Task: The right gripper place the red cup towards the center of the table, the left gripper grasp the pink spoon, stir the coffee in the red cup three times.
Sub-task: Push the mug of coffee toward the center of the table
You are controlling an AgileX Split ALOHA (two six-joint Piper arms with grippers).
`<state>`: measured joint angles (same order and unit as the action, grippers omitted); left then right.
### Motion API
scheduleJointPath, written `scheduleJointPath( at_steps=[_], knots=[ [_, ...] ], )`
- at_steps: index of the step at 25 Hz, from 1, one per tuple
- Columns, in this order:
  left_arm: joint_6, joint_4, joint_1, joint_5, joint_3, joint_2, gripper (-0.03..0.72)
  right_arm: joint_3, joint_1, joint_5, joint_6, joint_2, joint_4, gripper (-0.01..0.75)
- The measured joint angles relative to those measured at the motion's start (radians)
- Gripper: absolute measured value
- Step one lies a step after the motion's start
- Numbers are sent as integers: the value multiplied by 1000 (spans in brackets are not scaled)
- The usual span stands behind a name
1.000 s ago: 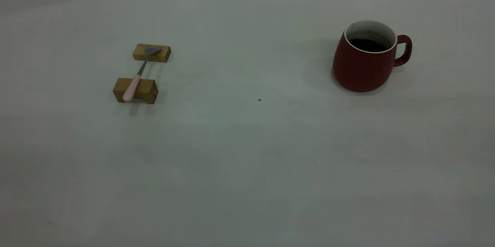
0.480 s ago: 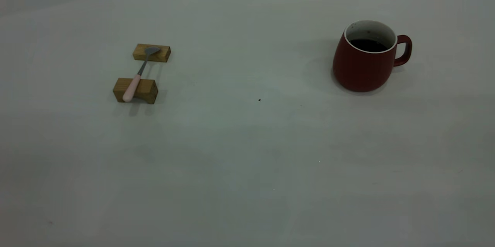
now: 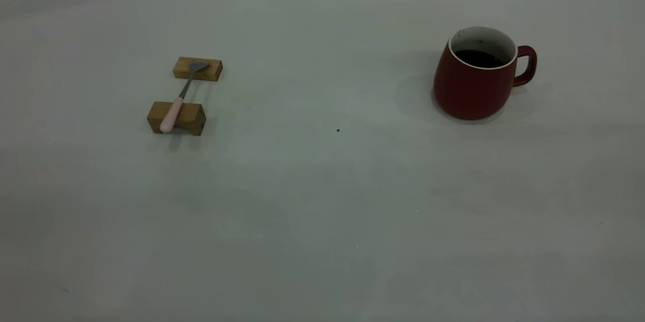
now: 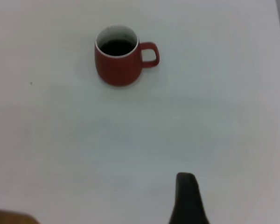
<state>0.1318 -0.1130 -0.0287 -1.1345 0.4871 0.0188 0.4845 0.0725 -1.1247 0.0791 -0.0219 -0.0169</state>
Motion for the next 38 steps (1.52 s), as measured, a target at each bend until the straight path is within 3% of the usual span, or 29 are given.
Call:
scheduleJointPath(
  at_steps=[4,12,19,22,38],
  knots=[
    [0,0,0,0,0,0,543,66,0,36,1,-109,34,592],
    [0,0,0,0,0,0,543,181,0,161,149,-607,42,595],
    [0,0,0,0,0,0,543,196,0,433,490,-975,-13,595],
    [0,0,0,0,0,0,543,228,0,500,626,-1123,-63,595],
    [-1,0,0,0,0,0,543,671,48,567,1151,-1933,-63,592]
  ],
)
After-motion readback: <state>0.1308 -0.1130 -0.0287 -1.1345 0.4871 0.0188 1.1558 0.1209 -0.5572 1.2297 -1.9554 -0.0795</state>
